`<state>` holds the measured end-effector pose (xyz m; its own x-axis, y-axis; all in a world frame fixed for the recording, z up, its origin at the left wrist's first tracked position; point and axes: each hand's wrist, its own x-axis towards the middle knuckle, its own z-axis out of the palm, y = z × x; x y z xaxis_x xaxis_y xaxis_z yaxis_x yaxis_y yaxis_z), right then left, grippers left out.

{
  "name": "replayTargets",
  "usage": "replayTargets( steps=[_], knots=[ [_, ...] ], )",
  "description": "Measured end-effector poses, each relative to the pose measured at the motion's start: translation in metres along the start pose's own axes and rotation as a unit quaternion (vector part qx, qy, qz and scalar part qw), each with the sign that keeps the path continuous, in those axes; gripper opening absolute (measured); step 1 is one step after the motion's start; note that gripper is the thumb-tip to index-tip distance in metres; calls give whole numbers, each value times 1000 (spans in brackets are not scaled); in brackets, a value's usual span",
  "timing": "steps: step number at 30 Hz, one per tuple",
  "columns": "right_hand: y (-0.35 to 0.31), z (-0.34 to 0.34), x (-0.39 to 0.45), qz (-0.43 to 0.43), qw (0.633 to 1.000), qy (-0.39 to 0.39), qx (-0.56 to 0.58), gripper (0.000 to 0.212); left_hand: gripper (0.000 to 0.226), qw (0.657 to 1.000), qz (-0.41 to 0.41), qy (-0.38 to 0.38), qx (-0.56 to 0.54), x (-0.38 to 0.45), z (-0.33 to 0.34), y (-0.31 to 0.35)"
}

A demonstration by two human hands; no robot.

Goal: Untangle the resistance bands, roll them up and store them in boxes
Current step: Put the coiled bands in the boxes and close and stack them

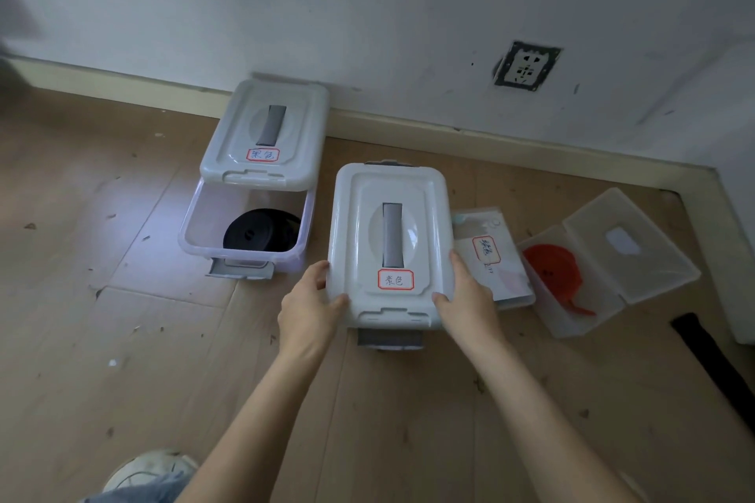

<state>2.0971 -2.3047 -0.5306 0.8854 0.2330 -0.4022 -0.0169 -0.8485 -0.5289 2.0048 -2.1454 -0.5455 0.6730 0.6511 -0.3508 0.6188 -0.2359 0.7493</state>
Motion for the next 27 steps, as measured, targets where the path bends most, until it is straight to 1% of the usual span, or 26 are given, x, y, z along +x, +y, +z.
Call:
replayTargets(
  steps=[1,2,3,4,5,6,7,8,9,10,11,12,13,15,19,22,25,27],
  knots=[
    [1,0,1,-5,1000,-5,-8,68,55,1000,15,-4,1,2,-1,-2],
    [2,-1,4,-16,999,-4,-30,68,57,998,47,-4,32,4,-1,-3],
    [2,-2,5,-38,997,7,-65,68,61,993,93,-3,78,7,-1,-3],
    [2,-3,5,-78,992,25,-99,67,65,981,147,-7,123,9,0,-2],
    [3,-3,4,-138,982,35,-123,68,66,965,201,-25,168,11,1,-1],
    [3,-1,2,-204,968,18,-145,70,65,943,247,-55,218,12,4,-2],
    [5,2,-1,-257,950,-19,-178,77,64,918,280,-87,267,14,6,-6],
    [8,8,-4,-288,929,-57,-227,87,63,898,296,-115,306,16,8,-11],
    [14,13,-5,-300,908,-74,-284,99,63,884,300,-135,332,17,9,-17],
    [18,18,-5,-303,891,-64,-333,108,62,877,303,-143,344,20,9,-22],
    [22,22,-4,-304,877,-40,-369,113,61,873,306,-145,350,22,9,-25],
    [23,25,-4,-303,869,-17,-392,114,61,872,308,-145,352,24,9,-26],
    [22,28,-6,-299,866,-5,-402,111,61,873,307,-148,350,25,9,-27],
    [20,31,-7,-294,871,6,-393,103,59,877,305,-154,337,27,10,-28],
    [17,18,-5,-311,880,-35,-357,86,57,887,292,-166,317,26,9,-30],
    [13,7,-2,-320,876,-43,-359,75,56,889,287,-161,319,23,9,-25],
    [5,6,-6,-318,868,-52,-378,72,52,890,282,-156,323,20,6,-19],
    [0,4,-7,-316,859,-68,-396,68,53,899,281,-125,312,23,4,-12]
  ],
)
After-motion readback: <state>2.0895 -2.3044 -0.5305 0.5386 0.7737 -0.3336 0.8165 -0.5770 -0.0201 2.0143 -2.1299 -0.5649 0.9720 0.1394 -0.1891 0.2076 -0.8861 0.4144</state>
